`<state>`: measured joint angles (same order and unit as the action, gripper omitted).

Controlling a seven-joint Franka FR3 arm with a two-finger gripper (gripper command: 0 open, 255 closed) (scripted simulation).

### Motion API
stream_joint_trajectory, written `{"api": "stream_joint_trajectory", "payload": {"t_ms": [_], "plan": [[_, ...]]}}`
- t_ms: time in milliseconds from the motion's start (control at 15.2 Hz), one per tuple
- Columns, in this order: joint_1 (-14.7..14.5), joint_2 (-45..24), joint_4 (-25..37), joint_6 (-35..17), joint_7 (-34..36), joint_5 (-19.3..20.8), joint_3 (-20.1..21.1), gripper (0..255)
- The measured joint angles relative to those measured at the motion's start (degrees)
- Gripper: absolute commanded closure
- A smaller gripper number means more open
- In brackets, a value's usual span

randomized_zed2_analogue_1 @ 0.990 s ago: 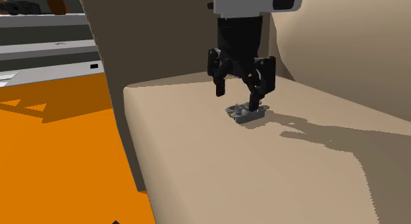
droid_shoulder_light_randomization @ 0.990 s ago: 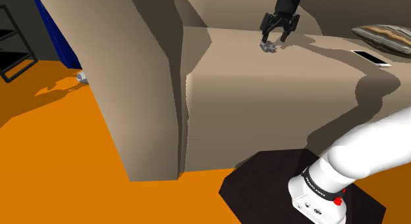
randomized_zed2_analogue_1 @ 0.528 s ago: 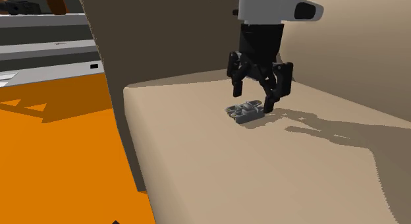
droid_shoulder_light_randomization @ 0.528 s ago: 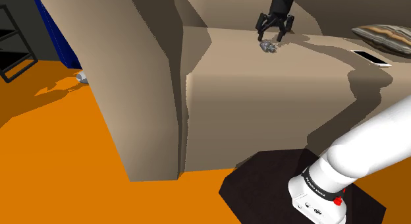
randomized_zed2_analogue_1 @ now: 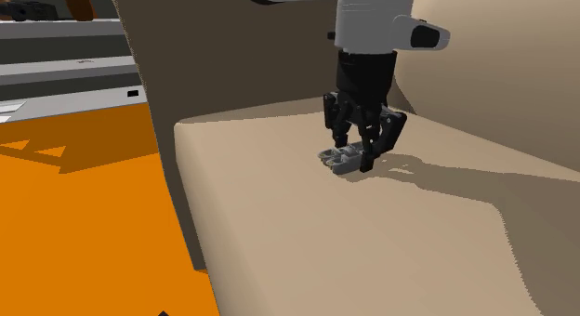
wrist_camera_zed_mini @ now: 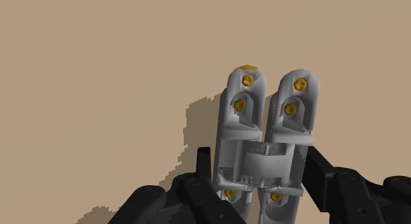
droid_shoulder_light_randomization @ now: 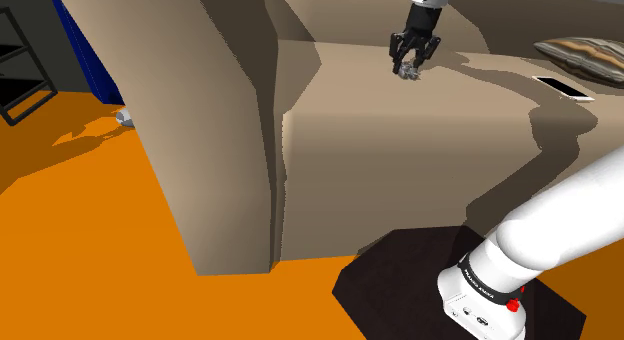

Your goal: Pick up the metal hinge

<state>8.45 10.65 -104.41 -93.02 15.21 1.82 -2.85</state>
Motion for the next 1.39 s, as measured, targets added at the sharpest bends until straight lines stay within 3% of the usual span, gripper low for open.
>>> {"api": "stream_joint_trajectory", "payload": {"t_ms": [528,1386], "plan": [[0.0,-0.2,0.4,0.3,0.0,0.0,0.0,255],[0.0,-3.2,13.5,10.6,-0.4,-0.1,-0.1,255]]}}
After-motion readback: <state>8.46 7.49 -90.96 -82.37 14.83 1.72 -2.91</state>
